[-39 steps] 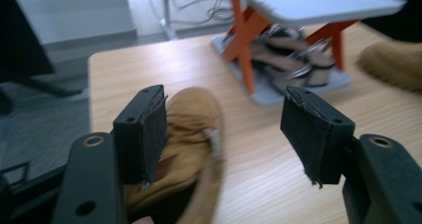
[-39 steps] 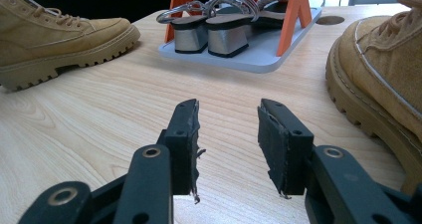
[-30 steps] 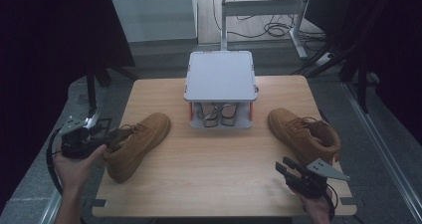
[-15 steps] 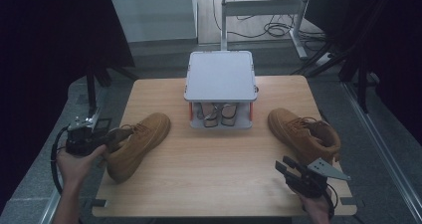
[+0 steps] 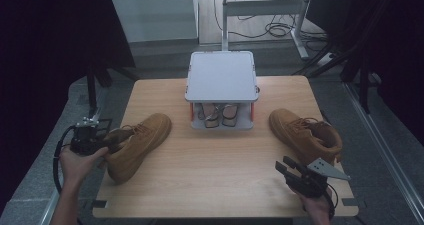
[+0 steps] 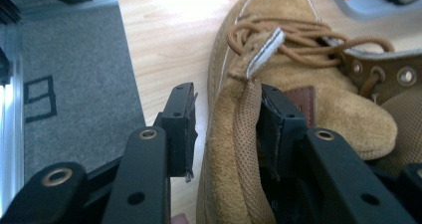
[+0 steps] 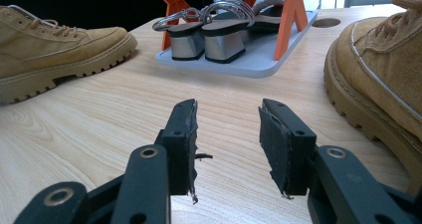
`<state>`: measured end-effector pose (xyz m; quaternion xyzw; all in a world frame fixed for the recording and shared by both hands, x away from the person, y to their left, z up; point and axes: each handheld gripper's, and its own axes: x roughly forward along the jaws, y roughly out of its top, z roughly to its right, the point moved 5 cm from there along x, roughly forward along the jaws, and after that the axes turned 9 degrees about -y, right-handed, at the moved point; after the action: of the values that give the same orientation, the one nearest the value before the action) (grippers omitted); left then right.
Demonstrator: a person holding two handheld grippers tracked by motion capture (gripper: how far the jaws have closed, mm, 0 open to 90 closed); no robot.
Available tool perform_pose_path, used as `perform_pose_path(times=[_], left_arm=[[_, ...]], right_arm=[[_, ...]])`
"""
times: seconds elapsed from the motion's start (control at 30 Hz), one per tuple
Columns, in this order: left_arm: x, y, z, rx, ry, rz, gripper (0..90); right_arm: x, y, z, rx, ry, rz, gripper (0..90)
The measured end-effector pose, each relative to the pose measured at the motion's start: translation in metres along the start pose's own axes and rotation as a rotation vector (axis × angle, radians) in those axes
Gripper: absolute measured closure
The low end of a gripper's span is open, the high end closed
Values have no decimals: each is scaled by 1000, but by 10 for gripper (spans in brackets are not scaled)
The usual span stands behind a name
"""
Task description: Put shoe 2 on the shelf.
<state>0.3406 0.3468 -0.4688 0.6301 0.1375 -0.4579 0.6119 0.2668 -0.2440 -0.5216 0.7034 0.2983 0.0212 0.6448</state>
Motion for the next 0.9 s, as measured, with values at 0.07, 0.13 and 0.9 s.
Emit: perform_pose_path(times=[0.07,0.13,0.9], left_arm=[[1,0,0,-5,-17,-14,614],[2,0,-1,-17,-48,-23,640],[2,-1,-4,-58,-73,-9,745]], right_arm=[[1,0,-1,-1,1,-3,582],[1,0,-1,-4,0,-4,582],[-45,81,30,-127,-87,74,574]])
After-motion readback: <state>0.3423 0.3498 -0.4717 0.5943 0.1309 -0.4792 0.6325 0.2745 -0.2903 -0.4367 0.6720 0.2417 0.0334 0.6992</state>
